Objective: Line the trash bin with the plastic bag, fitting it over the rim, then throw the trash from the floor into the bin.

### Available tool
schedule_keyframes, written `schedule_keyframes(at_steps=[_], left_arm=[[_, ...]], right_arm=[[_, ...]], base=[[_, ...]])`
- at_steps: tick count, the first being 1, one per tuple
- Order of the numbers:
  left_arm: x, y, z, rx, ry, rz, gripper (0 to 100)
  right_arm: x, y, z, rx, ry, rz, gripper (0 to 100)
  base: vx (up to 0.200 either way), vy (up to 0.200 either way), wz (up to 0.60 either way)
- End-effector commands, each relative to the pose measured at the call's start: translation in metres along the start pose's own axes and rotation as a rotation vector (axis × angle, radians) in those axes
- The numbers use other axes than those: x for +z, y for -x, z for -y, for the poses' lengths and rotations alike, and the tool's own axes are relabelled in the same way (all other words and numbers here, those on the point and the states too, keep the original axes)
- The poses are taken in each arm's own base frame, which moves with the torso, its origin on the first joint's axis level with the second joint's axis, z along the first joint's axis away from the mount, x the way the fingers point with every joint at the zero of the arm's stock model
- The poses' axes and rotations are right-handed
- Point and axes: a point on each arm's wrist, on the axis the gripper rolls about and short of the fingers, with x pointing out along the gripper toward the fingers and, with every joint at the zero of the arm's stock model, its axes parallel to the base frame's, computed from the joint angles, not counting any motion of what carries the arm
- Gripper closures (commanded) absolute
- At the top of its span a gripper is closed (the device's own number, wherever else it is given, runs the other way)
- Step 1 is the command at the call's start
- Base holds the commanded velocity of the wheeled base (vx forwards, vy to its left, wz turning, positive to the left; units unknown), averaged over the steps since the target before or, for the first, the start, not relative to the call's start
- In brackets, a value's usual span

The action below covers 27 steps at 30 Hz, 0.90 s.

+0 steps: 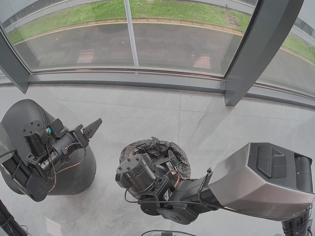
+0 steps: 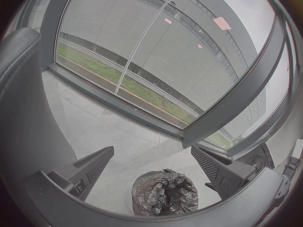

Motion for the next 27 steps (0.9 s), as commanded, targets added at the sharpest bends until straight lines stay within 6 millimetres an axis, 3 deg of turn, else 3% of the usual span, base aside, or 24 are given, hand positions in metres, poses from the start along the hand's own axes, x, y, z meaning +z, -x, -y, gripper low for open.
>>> schedule_keyframes(at_steps=[1, 3, 9, 14, 27], left_arm=[[-0.001, 0.0, 0.0, 0.001, 0.001, -0.002, 0], [-0.001, 0.0, 0.0, 0.0, -0.001, -0.004, 0], [-0.002, 0.001, 0.0, 0.002, 0.0, -0.007, 0], [-0.003, 0.001, -0.001, 0.003, 0.001, -0.011, 0], [-0.004, 0.0, 0.0, 0.003, 0.002, -0.016, 0]], right_arm=[[0.0, -0.006, -0.004, 0.018, -0.047, 0.024, 0], [0.0, -0.012, -0.005, 0.06, -0.063, 0.025, 0], [-0.021, -0.054, 0.006, 0.002, -0.06, -0.041, 0], [-0.025, -0.062, 0.008, 0.017, -0.062, -0.052, 0], [-0.049, -0.093, -0.023, 0.028, -0.046, -0.061, 0]], base=[[0.0, 0.0, 0.0], [0.0, 0.0, 0.0], [0.0, 0.0, 0.0], [0.0, 0.0, 0.0], [0.0, 0.0, 0.0]])
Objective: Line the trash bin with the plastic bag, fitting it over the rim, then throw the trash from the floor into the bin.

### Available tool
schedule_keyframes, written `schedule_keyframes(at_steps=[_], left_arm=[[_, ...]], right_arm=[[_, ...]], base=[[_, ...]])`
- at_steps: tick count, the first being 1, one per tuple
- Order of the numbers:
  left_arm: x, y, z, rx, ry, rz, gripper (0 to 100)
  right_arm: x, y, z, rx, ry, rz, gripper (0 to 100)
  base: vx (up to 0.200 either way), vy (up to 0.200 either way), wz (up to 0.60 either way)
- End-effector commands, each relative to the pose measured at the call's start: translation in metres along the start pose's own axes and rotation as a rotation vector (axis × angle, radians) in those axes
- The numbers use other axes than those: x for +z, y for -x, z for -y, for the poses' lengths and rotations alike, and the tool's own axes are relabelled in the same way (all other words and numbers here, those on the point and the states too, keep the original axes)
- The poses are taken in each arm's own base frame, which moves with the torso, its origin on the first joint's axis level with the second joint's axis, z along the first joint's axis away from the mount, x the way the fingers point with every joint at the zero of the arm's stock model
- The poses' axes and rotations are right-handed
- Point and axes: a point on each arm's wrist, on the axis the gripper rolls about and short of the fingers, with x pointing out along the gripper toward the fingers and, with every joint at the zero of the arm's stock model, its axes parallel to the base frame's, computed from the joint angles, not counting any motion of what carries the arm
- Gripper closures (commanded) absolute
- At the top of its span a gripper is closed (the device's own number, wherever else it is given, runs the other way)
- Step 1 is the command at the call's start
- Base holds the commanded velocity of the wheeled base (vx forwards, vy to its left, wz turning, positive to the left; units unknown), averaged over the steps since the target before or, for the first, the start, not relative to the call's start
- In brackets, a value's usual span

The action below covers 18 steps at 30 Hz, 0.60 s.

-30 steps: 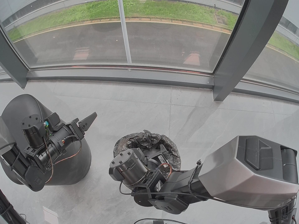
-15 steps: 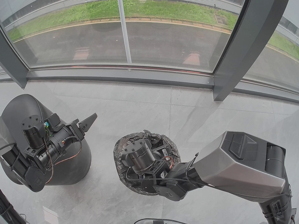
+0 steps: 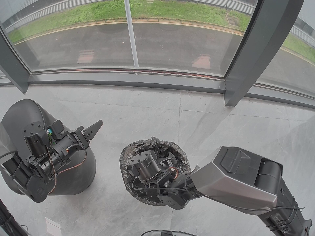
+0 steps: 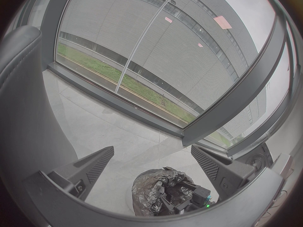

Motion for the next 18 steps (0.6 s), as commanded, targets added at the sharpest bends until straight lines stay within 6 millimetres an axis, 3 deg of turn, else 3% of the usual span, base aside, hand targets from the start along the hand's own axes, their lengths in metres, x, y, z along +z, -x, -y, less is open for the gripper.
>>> schedule_keyframes(at_steps=[1, 9, 18], left_arm=[[-0.001, 0.0, 0.0, 0.001, 0.001, -0.004, 0], [-0.001, 0.0, 0.0, 0.001, 0.001, -0.004, 0], [-0.002, -0.001, -0.001, -0.005, -0.001, 0.009, 0]], right_arm=[[-0.018, -0.017, -0.015, -0.004, 0.002, -0.008, 0], [-0.022, -0.045, -0.017, -0.024, -0.048, 0.001, 0], [-0.013, -0.048, -0.017, -0.019, -0.09, 0.026, 0]], base=[[0.0, 0.0, 0.0], [0.0, 0.0, 0.0], [0.0, 0.0, 0.0]])
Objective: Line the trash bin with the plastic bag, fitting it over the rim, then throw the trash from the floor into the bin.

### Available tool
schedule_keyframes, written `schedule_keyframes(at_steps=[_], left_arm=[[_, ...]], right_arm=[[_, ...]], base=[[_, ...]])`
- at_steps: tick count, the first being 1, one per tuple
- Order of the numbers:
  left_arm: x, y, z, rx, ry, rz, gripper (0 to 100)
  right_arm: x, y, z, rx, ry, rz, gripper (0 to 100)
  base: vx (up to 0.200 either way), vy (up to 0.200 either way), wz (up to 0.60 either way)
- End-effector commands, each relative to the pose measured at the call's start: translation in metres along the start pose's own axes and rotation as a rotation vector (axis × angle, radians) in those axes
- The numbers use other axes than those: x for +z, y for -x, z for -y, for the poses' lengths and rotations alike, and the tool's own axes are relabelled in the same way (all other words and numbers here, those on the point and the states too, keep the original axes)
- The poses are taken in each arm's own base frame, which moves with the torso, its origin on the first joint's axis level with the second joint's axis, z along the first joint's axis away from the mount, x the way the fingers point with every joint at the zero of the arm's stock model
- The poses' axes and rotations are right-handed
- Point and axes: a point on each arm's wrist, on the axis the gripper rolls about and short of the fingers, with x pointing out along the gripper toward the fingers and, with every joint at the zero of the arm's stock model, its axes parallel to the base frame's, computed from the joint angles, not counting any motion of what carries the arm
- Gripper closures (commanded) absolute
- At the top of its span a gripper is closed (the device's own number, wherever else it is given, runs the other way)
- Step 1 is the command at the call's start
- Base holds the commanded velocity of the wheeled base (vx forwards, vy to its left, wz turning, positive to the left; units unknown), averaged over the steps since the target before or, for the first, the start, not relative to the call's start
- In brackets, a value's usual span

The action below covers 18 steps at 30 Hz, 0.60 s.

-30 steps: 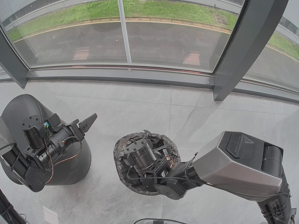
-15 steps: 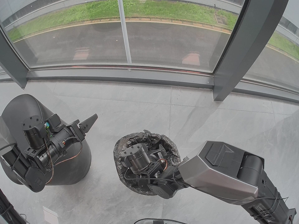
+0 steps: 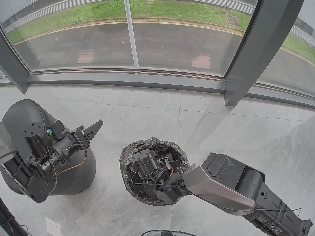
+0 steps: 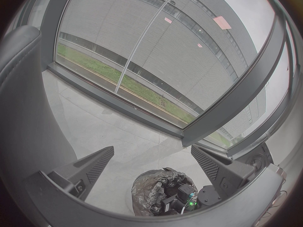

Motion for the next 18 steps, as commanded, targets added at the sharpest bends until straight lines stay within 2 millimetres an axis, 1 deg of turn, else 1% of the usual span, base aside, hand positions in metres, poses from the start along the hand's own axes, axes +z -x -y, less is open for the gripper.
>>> schedule_keyframes(at_steps=[1, 2, 5, 6, 7, 9, 11, 14, 15, 16, 17, 18], left_arm=[[-0.001, 0.0, 0.0, -0.005, -0.001, 0.01, 0], [-0.001, 0.0, 0.0, -0.007, -0.002, 0.013, 0], [0.0, 0.0, 0.0, -0.01, -0.004, 0.021, 0], [0.0, 0.0, 0.001, -0.011, -0.004, 0.022, 0], [0.0, 0.0, 0.001, -0.011, -0.004, 0.022, 0], [0.0, 0.002, 0.003, -0.019, 0.002, 0.02, 0], [-0.001, 0.005, 0.008, -0.034, 0.001, 0.016, 0], [0.003, 0.011, 0.02, -0.066, -0.003, 0.03, 0], [0.004, 0.014, 0.024, -0.072, -0.004, 0.037, 0], [0.004, 0.014, 0.024, -0.072, -0.004, 0.037, 0], [0.01, 0.023, 0.04, -0.103, -0.01, 0.066, 0], [0.012, 0.027, 0.046, -0.114, -0.012, 0.076, 0]], right_arm=[[0.001, -0.001, -0.001, 0.001, -0.017, 0.004, 0], [0.004, 0.001, 0.0, 0.001, -0.023, 0.007, 0], [0.037, 0.018, 0.011, 0.009, -0.066, 0.049, 0], [0.044, 0.025, 0.013, 0.014, -0.072, 0.058, 0], [0.044, 0.025, 0.013, 0.014, -0.072, 0.058, 0], [0.075, 0.053, 0.024, 0.038, -0.102, 0.101, 0], [0.091, 0.074, 0.03, 0.058, -0.113, 0.125, 0], [0.108, 0.103, 0.048, 0.075, -0.104, 0.139, 0], [0.111, 0.11, 0.052, 0.079, -0.098, 0.141, 0], [0.111, 0.11, 0.052, 0.079, -0.098, 0.141, 0], [0.117, 0.132, 0.068, 0.088, -0.049, 0.147, 0], [0.119, 0.142, 0.075, 0.093, -0.028, 0.152, 0]], base=[[0.0, 0.0, 0.0], [0.0, 0.0, 0.0], [0.0, 0.0, 0.0], [0.0, 0.0, 0.0], [0.0, 0.0, 0.0], [0.0, 0.0, 0.0], [0.0, 0.0, 0.0], [0.0, 0.0, 0.0], [0.0, 0.0, 0.0], [0.0, 0.0, 0.0], [0.0, 0.0, 0.0], [0.0, 0.0, 0.0]])
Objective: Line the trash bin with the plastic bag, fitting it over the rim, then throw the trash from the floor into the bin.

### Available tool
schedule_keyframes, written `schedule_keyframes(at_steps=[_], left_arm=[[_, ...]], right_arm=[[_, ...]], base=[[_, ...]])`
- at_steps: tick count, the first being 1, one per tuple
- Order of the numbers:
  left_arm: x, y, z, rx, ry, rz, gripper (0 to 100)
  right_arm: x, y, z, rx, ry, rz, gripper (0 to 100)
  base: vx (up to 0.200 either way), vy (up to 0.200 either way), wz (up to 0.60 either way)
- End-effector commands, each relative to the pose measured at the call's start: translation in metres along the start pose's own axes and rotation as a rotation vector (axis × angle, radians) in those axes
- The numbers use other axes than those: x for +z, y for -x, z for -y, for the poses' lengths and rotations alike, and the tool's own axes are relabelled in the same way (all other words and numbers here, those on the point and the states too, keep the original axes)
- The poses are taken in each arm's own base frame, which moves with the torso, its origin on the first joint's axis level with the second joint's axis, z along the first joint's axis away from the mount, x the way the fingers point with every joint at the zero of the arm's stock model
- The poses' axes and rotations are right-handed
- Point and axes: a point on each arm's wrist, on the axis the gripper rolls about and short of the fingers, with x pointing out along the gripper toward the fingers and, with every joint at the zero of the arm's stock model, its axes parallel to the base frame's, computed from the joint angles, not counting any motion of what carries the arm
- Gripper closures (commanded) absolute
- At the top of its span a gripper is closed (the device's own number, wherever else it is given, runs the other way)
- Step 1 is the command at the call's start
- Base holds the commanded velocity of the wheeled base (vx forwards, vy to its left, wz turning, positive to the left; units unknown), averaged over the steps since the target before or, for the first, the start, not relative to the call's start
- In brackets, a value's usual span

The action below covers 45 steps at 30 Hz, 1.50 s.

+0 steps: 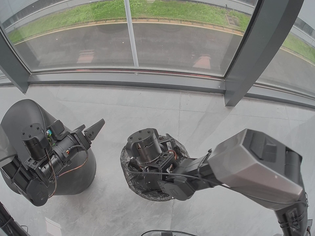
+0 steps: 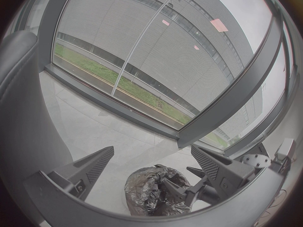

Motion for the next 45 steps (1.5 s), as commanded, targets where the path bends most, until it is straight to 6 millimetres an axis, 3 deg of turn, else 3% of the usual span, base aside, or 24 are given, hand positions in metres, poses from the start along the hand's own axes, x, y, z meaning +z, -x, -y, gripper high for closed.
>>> schedule_keyframes(at_steps=[1, 5, 7, 9, 10, 19, 21, 22, 26, 27, 28, 29, 31, 32, 35, 40, 41, 42, 43, 45], left_arm=[[0.016, 0.026, 0.044, -0.099, -0.015, 0.073, 0], [0.026, 0.047, 0.068, -0.167, -0.04, 0.1, 0], [0.032, 0.057, 0.077, -0.176, -0.058, 0.11, 0], [0.032, 0.058, 0.077, -0.176, -0.06, 0.11, 0], [0.041, 0.071, 0.086, -0.167, -0.094, 0.133, 0], [0.049, 0.104, 0.08, 0.178, -0.526, 0.21, 0], [0.049, 0.108, 0.079, 0.232, -0.555, 0.218, 0], [0.051, 0.116, 0.077, 0.315, -0.571, 0.242, 0], [0.059, 0.134, 0.074, 0.378, -0.586, 0.278, 0], [0.059, 0.134, 0.074, 0.378, -0.586, 0.278, 0], [0.063, 0.146, 0.072, 0.401, -0.587, 0.284, 0], [0.064, 0.148, 0.072, 0.402, -0.587, 0.284, 0], [0.067, 0.168, 0.074, 0.407, -0.588, 0.286, 0], [0.068, 0.17, 0.074, 0.407, -0.589, 0.285, 0], [0.074, 0.202, 0.077, 0.417, -0.59, 0.256, 0], [0.074, 0.242, 0.077, 0.452, -0.588, 0.198, 0], [0.069, 0.263, 0.075, 0.497, -0.584, 0.195, 0], [0.068, 0.266, 0.075, 0.504, -0.583, 0.192, 0], [0.058, 0.284, 0.072, 0.535, -0.575, 0.19, 0], [0.045, 0.299, 0.068, 0.559, -0.57, 0.184, 0]], right_arm=[[0.054, 0.081, 0.046, 0.051, 0.056, 0.068, 0], [0.069, 0.116, 0.075, 0.063, 0.092, 0.101, 0], [0.073, 0.127, 0.088, 0.058, 0.095, 0.11, 0], [0.073, 0.128, 0.089, 0.058, 0.096, 0.111, 0], [0.074, 0.133, 0.107, 0.032, 0.084, 0.108, 0], [0.062, 0.137, 0.173, -0.186, 0.045, 0.058, 0], [0.061, 0.141, 0.182, -0.204, 0.038, 0.057, 0], [0.06, 0.148, 0.201, -0.236, 0.024, 0.056, 0], [0.059, 0.167, 0.237, -0.3, -0.019, 0.075, 0], [0.059, 0.167, 0.237, -0.3, -0.019, 0.075, 0], [0.057, 0.18, 0.254, -0.329, -0.045, 0.09, 0], [0.057, 0.182, 0.257, -0.334, -0.047, 0.092, 0], [0.052, 0.202, 0.28, -0.382, -0.078, 0.112, 0], [0.051, 0.204, 0.282, -0.387, -0.082, 0.115, 0], [0.042, 0.233, 0.308, -0.455, -0.139, 0.156, 0], [0.025, 0.258, 0.332, -0.551, -0.188, 0.182, 0], [0.016, 0.267, 0.339, -0.594, -0.202, 0.186, 0], [0.014, 0.269, 0.34, -0.601, -0.204, 0.186, 0], [0.007, 0.275, 0.345, -0.641, -0.214, 0.186, 0], [-0.001, 0.282, 0.35, -0.68, -0.224, 0.189, 0]], base=[[0.0, 0.0, 0.0], [0.0, 0.0, 0.0], [0.0, 0.0, 0.0], [0.0, 0.0, 0.0], [0.0, 0.0, 0.0], [0.0, 0.0, 0.0], [0.0, 0.0, 0.0], [0.0, 0.0, 0.0], [0.0, 0.0, 0.0], [0.0, 0.0, 0.0], [0.0, 0.0, 0.0], [0.0, 0.0, 0.0], [0.0, 0.0, 0.0], [0.0, 0.0, 0.0], [0.0, 0.0, 0.0], [0.0, 0.0, 0.0], [0.0, 0.0, 0.0], [0.0, 0.0, 0.0], [0.0, 0.0, 0.0], [0.0, 0.0, 0.0]])
